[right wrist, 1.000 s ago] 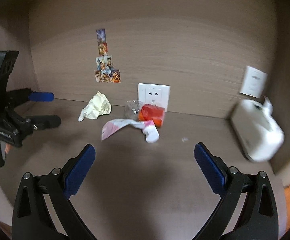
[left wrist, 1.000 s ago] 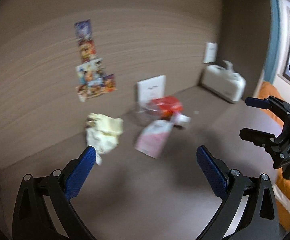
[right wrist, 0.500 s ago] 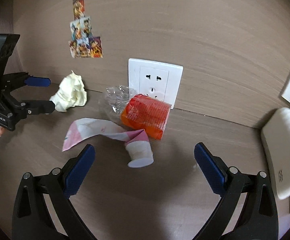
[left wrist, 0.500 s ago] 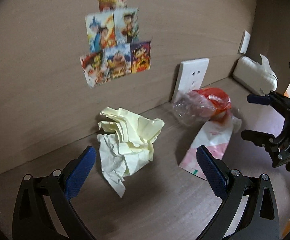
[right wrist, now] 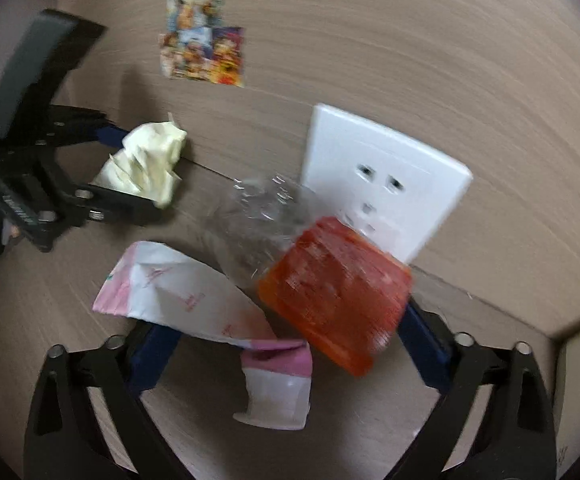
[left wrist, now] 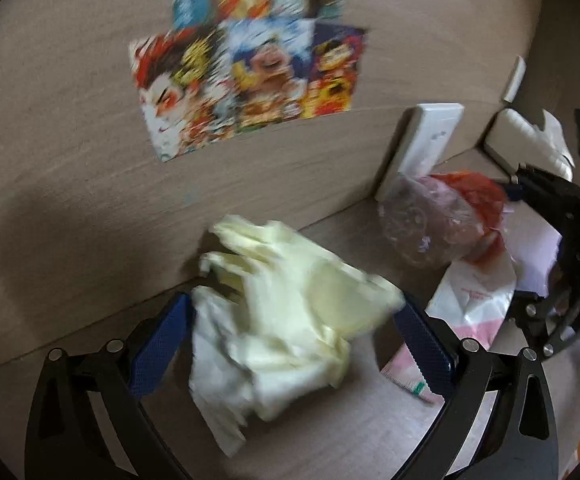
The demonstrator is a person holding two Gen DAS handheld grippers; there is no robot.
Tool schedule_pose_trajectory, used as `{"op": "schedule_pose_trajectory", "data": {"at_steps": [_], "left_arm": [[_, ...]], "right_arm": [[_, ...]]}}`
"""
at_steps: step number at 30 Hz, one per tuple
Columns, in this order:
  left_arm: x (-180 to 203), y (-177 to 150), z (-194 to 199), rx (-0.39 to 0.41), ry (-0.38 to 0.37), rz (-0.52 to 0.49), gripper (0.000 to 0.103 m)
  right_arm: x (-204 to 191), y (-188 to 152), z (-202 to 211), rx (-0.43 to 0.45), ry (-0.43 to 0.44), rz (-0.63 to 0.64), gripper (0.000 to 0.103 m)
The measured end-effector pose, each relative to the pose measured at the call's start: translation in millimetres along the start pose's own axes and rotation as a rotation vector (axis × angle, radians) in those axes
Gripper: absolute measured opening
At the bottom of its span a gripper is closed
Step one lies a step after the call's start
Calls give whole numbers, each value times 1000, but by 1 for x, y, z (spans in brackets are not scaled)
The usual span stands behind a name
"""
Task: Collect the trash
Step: 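Grasp the yellow tissue with the left tool while the right tool grasps the pink packet and bottle, then carry the yellow tissue, pink packet and bottle to the bin and open both tools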
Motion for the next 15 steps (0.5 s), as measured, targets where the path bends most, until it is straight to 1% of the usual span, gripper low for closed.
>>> {"op": "schedule_pose_trajectory", "data": {"at_steps": [1, 2, 4, 7, 8, 12, 13, 15], "left_arm": [[-1, 0, -3, -10, -3, 0, 83], [-1, 1, -3, -3, 21, -13, 77], [0, 3, -3, -2, 35, -34, 57], [3, 5, -2, -4, 13, -34, 47], [4, 5, 0, 3, 5, -30, 45], [4, 5, 25, 58, -20, 0, 45], [4, 5, 31, 66, -25, 2, 45], [6, 4, 44, 84, -28, 0, 45]], "right_arm": [[-4, 1, -2, -2, 10, -1, 59], [-8, 2, -3, -5, 24, -3, 35], [-14, 3, -4, -8, 49, -26, 31], [-26, 2, 1, -5, 56, -45, 25], [-29, 3, 4, -2, 64, -69, 23], [-35, 3, 25, 35, 73, -149, 20], [-35, 3, 32, 51, 74, -173, 17], [-35, 1, 46, 83, 66, -206, 17]]}}
Point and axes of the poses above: each gripper's, at about its wrist camera, not at the fingertips, and z roughly against the way its jaws point, x to its right, y to its top, the point moved 4 cm from there along -z, roughly the way its jaws point, and after that the axes turned 1 degree about -y, right-handed, at the moved point
